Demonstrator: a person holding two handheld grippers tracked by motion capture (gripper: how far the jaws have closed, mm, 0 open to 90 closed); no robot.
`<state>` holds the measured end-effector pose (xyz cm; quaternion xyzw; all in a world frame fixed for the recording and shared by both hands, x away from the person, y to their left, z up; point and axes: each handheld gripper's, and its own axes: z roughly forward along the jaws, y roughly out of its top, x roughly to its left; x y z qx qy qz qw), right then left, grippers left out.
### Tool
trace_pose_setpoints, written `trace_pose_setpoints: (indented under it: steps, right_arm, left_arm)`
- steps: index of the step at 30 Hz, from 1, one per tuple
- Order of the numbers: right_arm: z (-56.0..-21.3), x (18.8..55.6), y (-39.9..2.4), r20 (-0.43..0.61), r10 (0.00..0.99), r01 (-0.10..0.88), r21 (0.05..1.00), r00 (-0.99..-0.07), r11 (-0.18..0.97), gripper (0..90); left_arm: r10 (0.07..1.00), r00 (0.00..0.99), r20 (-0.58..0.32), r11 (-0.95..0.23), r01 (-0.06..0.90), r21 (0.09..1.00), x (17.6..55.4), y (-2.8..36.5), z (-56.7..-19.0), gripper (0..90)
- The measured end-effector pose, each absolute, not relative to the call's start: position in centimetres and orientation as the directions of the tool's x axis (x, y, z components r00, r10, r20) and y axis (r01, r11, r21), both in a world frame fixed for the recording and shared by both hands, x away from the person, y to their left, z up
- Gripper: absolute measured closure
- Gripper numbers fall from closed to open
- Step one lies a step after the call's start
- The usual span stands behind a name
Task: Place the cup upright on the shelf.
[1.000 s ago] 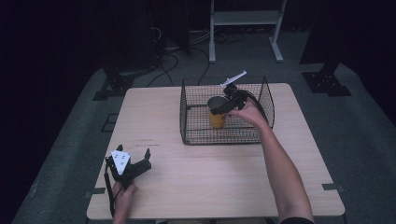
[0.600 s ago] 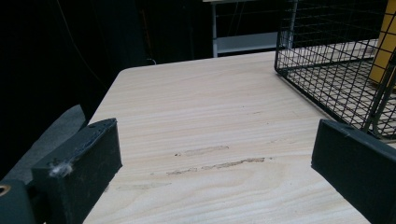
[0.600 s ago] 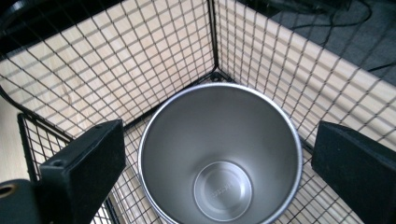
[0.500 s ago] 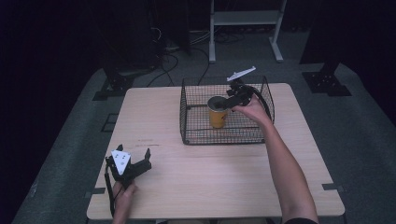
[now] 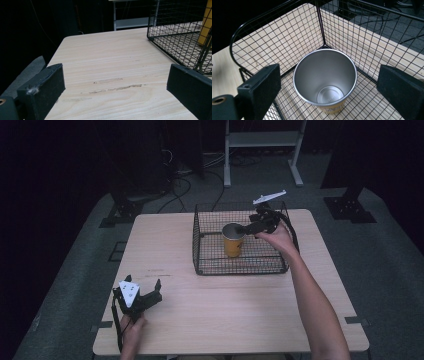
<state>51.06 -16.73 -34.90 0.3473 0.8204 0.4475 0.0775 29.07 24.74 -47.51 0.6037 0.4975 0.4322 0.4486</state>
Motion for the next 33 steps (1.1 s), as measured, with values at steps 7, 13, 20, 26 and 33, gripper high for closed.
trace_pose_setpoints:
  steps: [7,13,20,26,33]
  right_arm:
    - [-34.6,49.8,-17.2,0.188,0.643,0.505,0.788,-0.743,0.353,6.2]
    - [-34.3,48.7,-18.1,0.193,0.645,0.504,0.793,-0.740,0.341,6.3]
    - [-34.3,47.6,-19.2,0.206,0.646,0.512,0.793,-0.735,0.330,12.5]
    - [-34.3,46.3,-19.6,0.206,0.634,0.508,0.792,-0.745,0.339,12.5]
    - [-34.3,44.9,-20.0,0.204,0.611,0.492,0.797,-0.765,0.350,12.4]
  left_arm:
    - [0.988,0.132,0.076,-0.104,0.214,0.971,29.0,24.7,-47.5,0.8]
    - [0.988,0.134,0.081,-0.109,0.214,0.971,29.1,24.7,-47.5,0.8]
    - [0.987,0.135,0.083,-0.111,0.213,0.971,29.1,24.6,-47.5,0.8]
    - [0.988,0.134,0.082,-0.110,0.214,0.971,29.1,24.7,-47.5,0.8]
    - [0.987,0.135,0.082,-0.110,0.214,0.971,29.1,24.7,-47.5,0.8]
